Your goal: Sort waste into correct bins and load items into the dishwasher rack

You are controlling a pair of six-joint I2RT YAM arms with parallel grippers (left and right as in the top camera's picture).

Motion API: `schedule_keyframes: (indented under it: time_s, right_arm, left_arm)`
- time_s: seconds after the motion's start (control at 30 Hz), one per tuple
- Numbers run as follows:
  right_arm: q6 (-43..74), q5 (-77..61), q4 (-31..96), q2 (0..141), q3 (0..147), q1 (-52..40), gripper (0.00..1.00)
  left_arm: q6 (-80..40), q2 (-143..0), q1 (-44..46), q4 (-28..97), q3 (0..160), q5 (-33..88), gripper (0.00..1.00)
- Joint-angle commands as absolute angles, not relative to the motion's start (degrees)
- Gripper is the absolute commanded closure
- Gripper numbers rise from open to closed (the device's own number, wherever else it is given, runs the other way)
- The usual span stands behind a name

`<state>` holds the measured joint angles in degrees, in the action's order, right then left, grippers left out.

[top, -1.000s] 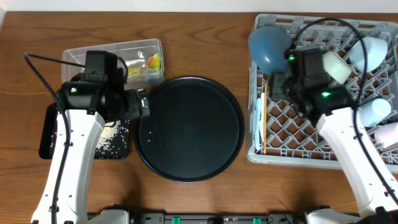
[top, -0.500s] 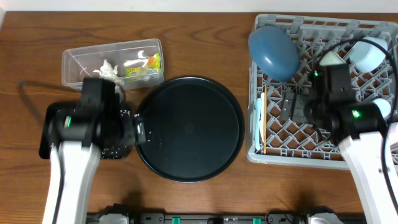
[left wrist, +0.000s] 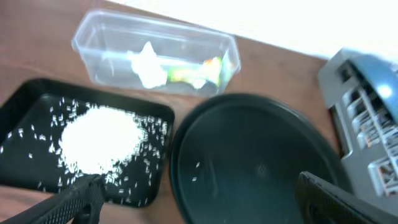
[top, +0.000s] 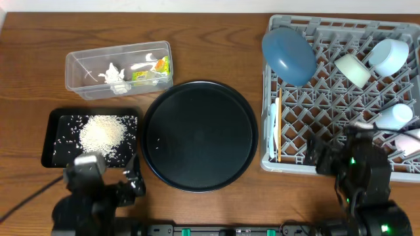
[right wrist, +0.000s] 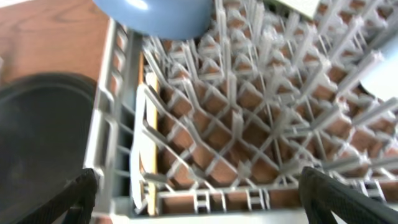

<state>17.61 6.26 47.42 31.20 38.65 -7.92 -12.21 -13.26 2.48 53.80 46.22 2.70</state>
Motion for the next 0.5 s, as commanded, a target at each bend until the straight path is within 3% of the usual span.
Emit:
schedule_keyframes:
  time_s: [0.0, 0.47]
  right_arm:
    - [18.37, 7.46, 50.68, 29.71, 37.36, -7.55, 0.01]
    - [18.37, 7.46, 62.74, 29.87, 37.36, -7.55, 0.01]
  left_arm:
    - [-12.78, -10.85, 2.55, 53.89, 45.76, 2.31, 0.02]
    - [-12.8, -10.81, 2.55, 53.91, 45.74, 2.31, 0.02]
